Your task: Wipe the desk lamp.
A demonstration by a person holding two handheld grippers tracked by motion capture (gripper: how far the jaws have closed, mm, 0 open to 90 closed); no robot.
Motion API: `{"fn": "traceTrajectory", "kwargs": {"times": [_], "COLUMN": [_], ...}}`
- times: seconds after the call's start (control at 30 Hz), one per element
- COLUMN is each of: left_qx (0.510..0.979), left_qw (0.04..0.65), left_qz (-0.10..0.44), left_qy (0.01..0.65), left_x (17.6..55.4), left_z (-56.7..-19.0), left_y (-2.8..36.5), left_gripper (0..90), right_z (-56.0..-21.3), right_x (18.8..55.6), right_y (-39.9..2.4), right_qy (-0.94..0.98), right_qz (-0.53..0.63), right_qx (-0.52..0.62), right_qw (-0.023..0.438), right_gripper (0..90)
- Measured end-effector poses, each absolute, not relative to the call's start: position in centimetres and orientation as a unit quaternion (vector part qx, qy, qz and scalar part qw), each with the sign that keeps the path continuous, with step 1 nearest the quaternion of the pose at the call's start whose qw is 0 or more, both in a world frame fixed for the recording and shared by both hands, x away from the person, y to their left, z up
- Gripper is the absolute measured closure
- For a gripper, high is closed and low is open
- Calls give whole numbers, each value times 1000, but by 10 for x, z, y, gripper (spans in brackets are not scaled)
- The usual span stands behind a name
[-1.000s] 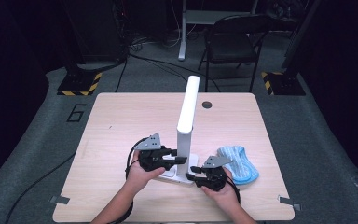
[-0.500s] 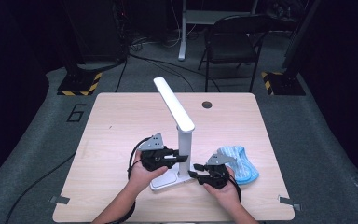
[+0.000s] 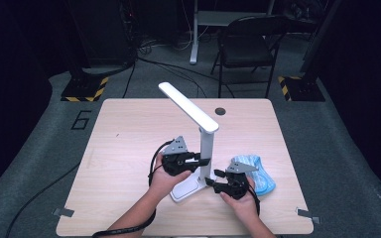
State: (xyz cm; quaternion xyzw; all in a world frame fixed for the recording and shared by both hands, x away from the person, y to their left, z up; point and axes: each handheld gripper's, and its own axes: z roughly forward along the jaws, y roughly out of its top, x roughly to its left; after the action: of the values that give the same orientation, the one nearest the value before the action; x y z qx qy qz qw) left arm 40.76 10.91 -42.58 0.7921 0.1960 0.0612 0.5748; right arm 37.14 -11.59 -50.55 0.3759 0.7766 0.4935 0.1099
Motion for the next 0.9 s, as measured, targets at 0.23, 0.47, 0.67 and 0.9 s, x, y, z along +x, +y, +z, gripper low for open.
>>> {"fn": "traceTrajectory", "kwargs": {"times": [0.23, 0.47, 0.67, 0.9], "left_qx": [793, 794, 794, 796], "left_qw": [578, 578, 573, 563], "left_qz": [50, 42, 35, 45], "left_qy": [189, 184, 201, 217], "left_x": [409, 407, 402, 398], "left_z": [-426, -425, -426, -435], "left_y": [94, 94, 112, 139], "left_gripper": [696, 596, 506, 455], "right_z": [-502, -502, -500, -499], "right_x": [368, 369, 364, 366], "right_y": [-108, -112, -113, -119], "right_qy": [779, 774, 778, 777], "right_qz": [484, 482, 472, 471], "right_qx": [365, 377, 371, 375], "right_qw": [162, 164, 186, 183], "right_gripper": [405, 431, 466, 506]}}
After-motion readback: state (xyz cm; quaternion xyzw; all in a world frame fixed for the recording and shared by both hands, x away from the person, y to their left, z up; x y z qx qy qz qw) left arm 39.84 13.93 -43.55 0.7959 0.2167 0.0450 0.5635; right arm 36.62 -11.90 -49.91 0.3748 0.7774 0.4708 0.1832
